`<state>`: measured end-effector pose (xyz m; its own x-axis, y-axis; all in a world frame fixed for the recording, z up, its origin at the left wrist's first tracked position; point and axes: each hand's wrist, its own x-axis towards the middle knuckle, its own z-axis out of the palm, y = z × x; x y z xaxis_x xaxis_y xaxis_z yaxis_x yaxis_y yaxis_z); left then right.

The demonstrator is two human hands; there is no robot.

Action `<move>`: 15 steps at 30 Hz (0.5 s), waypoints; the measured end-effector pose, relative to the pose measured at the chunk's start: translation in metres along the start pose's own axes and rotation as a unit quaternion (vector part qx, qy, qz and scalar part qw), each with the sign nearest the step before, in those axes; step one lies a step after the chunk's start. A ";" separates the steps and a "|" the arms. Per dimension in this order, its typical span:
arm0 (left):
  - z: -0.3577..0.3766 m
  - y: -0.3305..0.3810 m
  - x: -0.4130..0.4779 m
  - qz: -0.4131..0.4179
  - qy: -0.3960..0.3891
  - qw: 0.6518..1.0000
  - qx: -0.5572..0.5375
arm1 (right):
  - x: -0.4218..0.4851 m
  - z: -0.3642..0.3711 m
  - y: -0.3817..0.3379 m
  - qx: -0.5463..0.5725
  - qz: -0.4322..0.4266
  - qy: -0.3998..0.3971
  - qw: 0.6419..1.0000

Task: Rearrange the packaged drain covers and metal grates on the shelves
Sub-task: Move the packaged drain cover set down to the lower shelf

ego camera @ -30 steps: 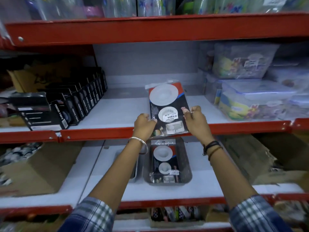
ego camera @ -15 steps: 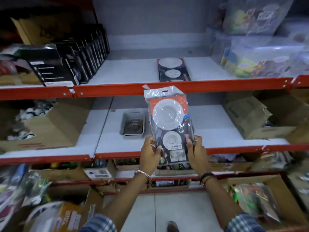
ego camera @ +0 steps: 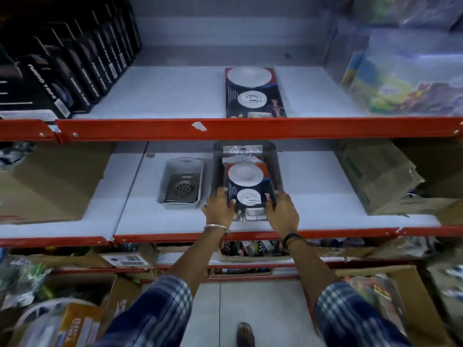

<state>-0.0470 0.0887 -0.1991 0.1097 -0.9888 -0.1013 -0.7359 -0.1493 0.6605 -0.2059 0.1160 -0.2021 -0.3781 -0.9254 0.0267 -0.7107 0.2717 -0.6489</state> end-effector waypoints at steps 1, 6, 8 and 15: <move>0.002 0.000 0.007 -0.007 -0.018 0.999 0.045 | 0.007 0.002 0.000 -0.020 -0.006 -0.014 1.000; -0.004 0.004 0.009 0.039 -0.009 0.995 0.089 | 0.016 -0.013 -0.002 -0.102 -0.064 0.020 0.992; -0.022 0.018 0.000 0.165 0.092 0.982 0.018 | 0.017 -0.037 -0.021 -0.022 -0.153 0.092 0.984; -0.126 0.138 0.037 0.344 0.313 0.885 0.011 | 0.082 -0.143 -0.141 0.064 -0.322 0.259 0.908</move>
<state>-0.0603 0.0316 -0.0179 -0.0261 -0.6549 0.7552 -0.7850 0.4812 0.3902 -0.2215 0.0392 0.0009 -0.1608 -0.6238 0.7649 -0.8214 -0.3450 -0.4541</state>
